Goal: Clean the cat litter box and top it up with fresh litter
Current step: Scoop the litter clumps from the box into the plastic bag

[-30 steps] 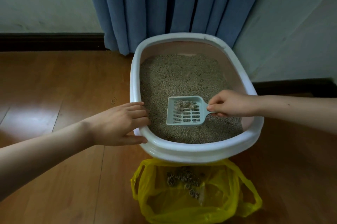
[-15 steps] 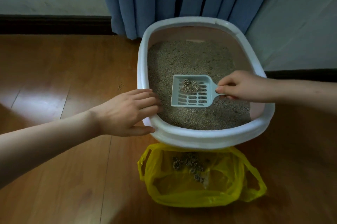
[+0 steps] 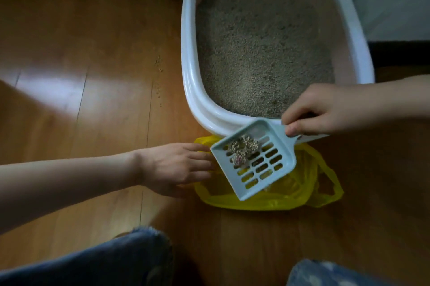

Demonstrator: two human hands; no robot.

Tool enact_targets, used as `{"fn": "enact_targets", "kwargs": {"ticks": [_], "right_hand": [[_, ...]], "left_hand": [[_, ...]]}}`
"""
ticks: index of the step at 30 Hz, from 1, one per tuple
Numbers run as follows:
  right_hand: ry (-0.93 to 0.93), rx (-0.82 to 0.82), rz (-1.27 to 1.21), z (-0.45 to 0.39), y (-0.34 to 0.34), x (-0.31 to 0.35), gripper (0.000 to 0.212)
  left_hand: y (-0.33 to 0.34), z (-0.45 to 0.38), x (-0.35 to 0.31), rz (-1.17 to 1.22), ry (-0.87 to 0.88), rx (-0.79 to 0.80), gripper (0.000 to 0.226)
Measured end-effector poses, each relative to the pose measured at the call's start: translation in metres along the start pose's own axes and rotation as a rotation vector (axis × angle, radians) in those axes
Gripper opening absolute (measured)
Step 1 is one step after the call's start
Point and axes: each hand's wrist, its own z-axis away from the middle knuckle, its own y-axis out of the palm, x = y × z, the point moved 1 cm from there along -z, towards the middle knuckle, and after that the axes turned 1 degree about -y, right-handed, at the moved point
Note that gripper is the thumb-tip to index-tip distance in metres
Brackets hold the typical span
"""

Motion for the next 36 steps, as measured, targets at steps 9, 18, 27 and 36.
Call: {"fn": "enact_targets", "kwargs": {"ticks": [9,18,27,36], "right_hand": [[0.414,0.278,0.041,-0.001,0.050,-0.012,0.036],[0.882,0.611,-0.788,0.000,0.055,-0.022,0.026],[0.851,0.737,-0.892,0.006,0.041,-0.032,0.014],[0.533,0.530,-0.743,0.027,-0.046,-0.041,0.032]], "left_hand": [[0.010,-0.001,-0.003,-0.009,0.031,-0.098,0.027],[0.012,-0.003,-0.002,-0.026,0.051,-0.129,0.026],[-0.002,0.002,-0.002,0.017,0.050,-0.147,0.039],[-0.095,-0.001,0.068,-0.071,-0.198,-0.407,0.047]]}}
